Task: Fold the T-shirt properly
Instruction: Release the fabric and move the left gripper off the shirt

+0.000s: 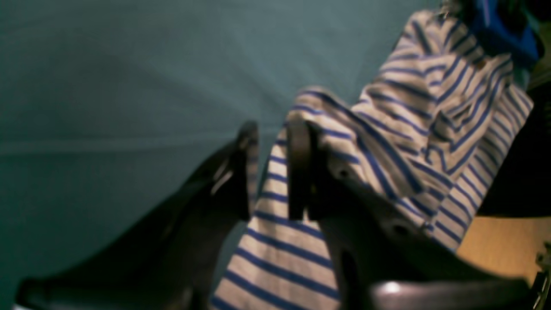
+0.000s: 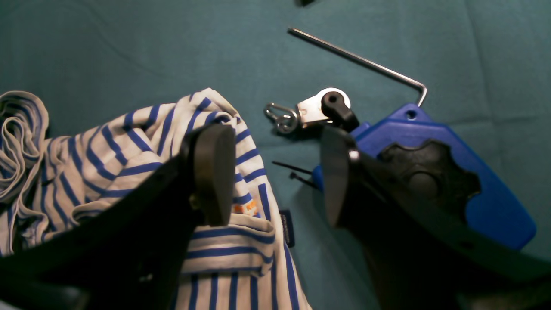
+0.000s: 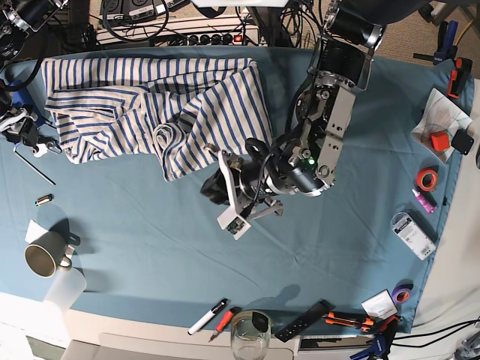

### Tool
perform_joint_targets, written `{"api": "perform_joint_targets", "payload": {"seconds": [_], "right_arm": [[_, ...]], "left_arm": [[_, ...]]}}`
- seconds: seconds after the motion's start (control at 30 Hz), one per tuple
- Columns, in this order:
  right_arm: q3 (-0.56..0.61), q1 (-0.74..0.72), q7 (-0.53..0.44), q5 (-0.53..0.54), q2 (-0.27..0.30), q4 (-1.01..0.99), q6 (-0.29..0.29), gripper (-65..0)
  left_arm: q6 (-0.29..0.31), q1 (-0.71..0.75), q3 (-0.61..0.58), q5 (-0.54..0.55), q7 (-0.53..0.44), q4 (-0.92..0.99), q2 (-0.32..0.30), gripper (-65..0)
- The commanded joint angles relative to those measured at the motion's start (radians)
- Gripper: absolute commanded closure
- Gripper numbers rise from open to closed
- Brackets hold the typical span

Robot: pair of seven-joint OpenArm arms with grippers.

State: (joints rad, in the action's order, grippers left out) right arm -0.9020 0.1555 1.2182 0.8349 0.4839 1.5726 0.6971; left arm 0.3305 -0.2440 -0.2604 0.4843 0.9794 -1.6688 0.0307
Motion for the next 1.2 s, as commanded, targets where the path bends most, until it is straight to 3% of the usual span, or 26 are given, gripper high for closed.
{"api": "perform_joint_targets", "payload": {"seconds": [0.0,0.23,0.37,0.47,0.7,0.9,1.07,1.17], "right_arm": [[-0.008,-0.009,-0.026,0.014,0.028,0.017,0.001,-31.6],[-0.008,-0.009,-0.026,0.013,0.028,0.017,0.001,-31.6],[-0.008,-0.009,-0.026,0.013,0.028,0.017,0.001,-31.6],[-0.008,-0.009,-0.026,0.013,0.028,0.017,0.001,-31.6],[-0.008,-0.008,-0.025,0.013,0.028,0.017,0.001,-31.6],[-0.008,-0.009,-0.025,0.013,0.028,0.017,0.001,-31.6],[-0.008,-0.009,-0.025,0.013,0.028,0.017,0.001,-31.6],[-0.008,-0.009,-0.025,0.013,0.028,0.017,0.001,-31.6]], "left_arm": [[0.003,-0.022,0.001,0.018,-0.027,-0.02,0.023,-10.9],[0.002,-0.023,-0.089,-0.068,-0.126,-0.018,0.064,-10.9],[-0.09,-0.023,-0.177,-0.124,-0.139,-0.018,0.064,-10.9],[-0.125,-0.023,-0.227,-0.171,-0.143,-0.018,0.08,-10.9],[-0.125,-0.025,-0.297,-0.206,-0.173,-0.017,0.126,-10.9],[-0.132,-0.025,-0.302,-0.238,-0.18,-0.017,0.126,-10.9],[-0.133,-0.025,-0.284,-0.394,-0.231,-0.009,0.126,-10.9],[-0.132,-0.025,-0.237,-0.412,-0.267,0.016,0.126,-10.9]]}}
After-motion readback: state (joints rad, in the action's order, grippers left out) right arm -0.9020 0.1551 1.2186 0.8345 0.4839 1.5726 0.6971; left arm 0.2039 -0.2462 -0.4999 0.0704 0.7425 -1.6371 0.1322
